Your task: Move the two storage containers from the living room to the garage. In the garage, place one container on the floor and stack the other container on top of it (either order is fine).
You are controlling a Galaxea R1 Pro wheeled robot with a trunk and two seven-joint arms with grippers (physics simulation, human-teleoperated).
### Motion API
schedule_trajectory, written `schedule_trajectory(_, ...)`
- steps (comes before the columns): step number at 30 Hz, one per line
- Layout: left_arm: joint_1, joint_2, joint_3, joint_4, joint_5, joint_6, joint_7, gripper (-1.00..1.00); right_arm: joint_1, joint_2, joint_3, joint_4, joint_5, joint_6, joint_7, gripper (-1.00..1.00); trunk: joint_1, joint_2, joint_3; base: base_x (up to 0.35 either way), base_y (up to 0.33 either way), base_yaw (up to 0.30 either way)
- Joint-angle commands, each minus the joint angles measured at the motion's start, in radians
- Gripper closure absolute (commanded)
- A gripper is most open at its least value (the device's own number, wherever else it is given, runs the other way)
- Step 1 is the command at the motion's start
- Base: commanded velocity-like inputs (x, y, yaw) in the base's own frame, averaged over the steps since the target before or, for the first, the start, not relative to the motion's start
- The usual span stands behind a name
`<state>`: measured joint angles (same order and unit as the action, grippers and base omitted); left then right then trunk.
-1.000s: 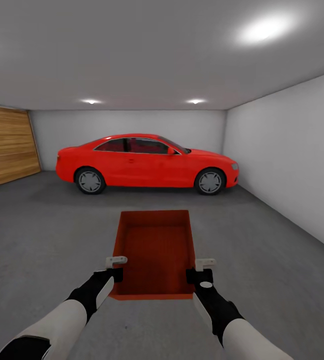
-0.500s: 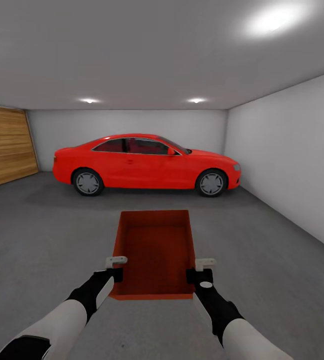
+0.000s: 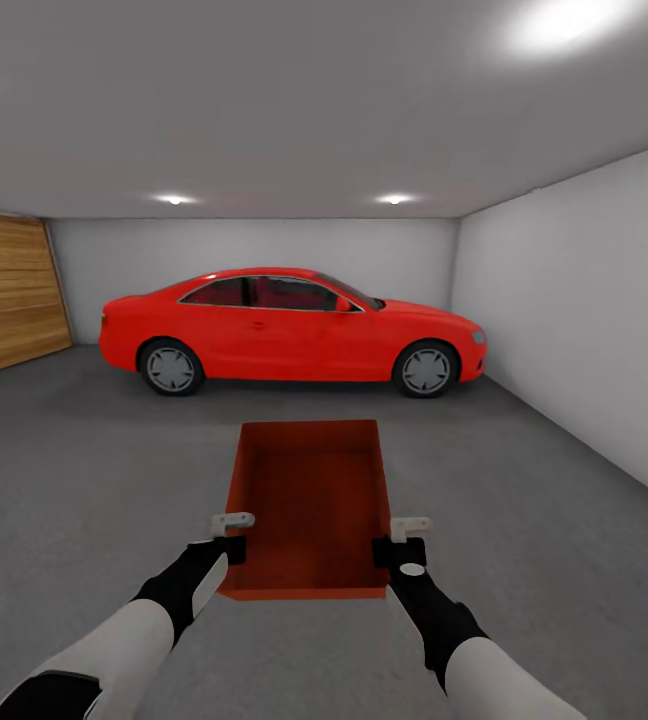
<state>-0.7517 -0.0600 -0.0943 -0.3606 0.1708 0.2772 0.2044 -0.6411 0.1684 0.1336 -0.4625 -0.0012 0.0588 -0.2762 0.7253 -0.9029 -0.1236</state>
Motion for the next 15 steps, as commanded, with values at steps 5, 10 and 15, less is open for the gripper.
schedule_trajectory(5, -0.002, 0.054, 0.022, -0.005, -0.022, -0.055, 0.018, 1.00, 0.000, -0.001, 0.009, 0.001, -0.013, 0.006, -0.006, 1.00, 0.001, -0.001, -0.002, 0.322, 0.000, 0.000)
schedule_trajectory(10, -0.002, 0.054, 0.022, -0.005, -0.022, -0.055, 0.018, 1.00, 0.000, -0.001, 0.009, 0.001, -0.014, 0.006, -0.006, 1.00, 0.001, -0.001, -0.002, 0.322, 0.000, 0.000)
schedule_trajectory(15, -0.002, 0.054, 0.022, -0.005, -0.022, -0.055, 0.018, 1.00, 0.000, -0.001, 0.009, 0.001, -0.014, 0.006, -0.006, 1.00, 0.001, -0.001, -0.002, 0.322, 0.000, 0.000)
